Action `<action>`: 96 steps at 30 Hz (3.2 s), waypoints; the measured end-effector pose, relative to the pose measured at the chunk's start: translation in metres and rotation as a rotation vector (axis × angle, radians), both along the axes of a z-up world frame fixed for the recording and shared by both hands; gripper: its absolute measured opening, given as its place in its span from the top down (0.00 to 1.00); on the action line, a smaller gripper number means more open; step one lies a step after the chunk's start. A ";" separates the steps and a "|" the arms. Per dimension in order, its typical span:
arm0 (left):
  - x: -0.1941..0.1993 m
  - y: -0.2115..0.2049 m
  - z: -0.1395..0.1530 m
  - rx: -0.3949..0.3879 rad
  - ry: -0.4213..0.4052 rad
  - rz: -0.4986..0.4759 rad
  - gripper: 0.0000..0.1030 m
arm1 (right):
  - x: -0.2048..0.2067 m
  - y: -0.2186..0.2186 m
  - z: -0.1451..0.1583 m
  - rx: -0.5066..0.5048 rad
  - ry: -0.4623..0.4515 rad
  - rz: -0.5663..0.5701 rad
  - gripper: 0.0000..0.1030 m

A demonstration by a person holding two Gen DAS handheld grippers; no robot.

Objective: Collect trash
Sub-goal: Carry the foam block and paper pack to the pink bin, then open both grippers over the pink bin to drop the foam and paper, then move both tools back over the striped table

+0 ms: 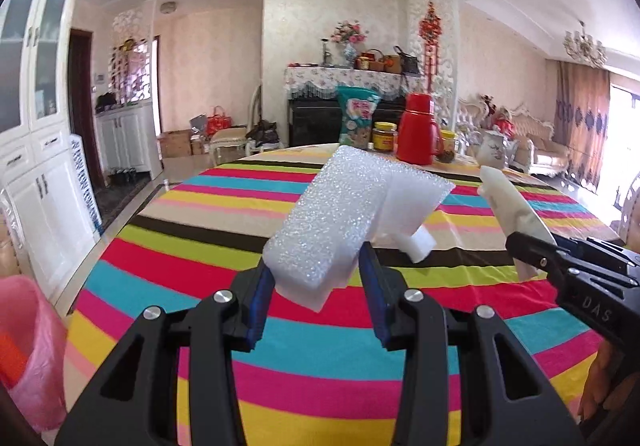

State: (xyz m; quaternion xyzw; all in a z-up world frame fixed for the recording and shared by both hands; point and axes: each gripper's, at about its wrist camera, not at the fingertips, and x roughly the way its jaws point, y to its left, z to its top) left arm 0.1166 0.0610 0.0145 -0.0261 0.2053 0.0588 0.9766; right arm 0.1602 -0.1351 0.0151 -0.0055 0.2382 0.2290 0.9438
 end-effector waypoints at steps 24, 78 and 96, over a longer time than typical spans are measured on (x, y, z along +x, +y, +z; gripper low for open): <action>-0.127 0.158 -0.009 0.046 0.031 0.299 0.61 | -0.055 0.203 0.010 -0.056 -0.018 0.447 0.71; -0.146 0.284 -0.026 0.100 0.135 0.570 0.05 | -0.046 0.275 -0.013 -0.087 0.041 0.591 0.18; 0.030 0.070 -0.028 0.129 0.176 0.091 0.05 | 0.058 0.046 -0.032 -0.083 0.087 0.122 0.15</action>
